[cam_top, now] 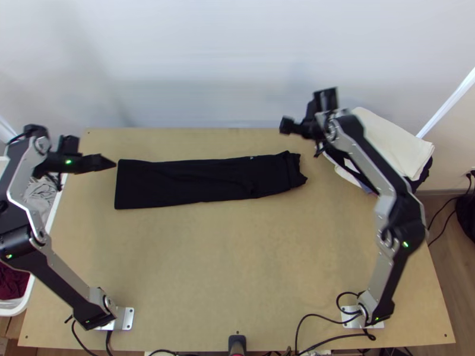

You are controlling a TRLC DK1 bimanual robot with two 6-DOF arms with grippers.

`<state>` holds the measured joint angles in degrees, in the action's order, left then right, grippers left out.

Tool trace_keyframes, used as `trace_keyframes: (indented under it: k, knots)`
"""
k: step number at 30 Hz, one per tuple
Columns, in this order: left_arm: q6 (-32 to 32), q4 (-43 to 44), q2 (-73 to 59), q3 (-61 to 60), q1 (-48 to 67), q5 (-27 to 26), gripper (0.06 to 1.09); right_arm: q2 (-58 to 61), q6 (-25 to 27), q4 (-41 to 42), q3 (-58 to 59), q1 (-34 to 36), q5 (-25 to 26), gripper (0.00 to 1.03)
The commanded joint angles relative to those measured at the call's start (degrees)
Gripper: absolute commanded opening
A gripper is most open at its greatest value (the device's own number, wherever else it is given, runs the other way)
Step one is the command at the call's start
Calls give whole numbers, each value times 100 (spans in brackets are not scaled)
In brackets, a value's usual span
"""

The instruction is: Fold the t-shirt

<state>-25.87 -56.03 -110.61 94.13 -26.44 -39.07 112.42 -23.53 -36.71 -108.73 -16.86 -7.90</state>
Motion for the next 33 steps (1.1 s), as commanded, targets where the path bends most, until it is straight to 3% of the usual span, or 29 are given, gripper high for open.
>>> trace_keyframes:
  k: [1,10,26,29,31,33]
  knots:
    - [-525,-154,30,-492,-213,-145,102,-519,-108,-205,-149,-133,34,100]
    - [-1166,-171,-304,-1116,-345,-285,102,-695,-723,-557,-386,16,-1170,99]
    - [-542,514,-954,-1002,455,-294,101,-757,-794,-847,-738,218,-1293,99]
    - [-243,567,-963,-1010,798,-294,92,-757,-802,-847,-729,218,-1293,99]
    - [-6,646,-945,-1010,956,-285,72,-757,-802,-847,-738,218,-1293,99]
    - [231,813,-901,-1019,1035,-294,45,-774,-802,-847,-729,227,-1293,99]
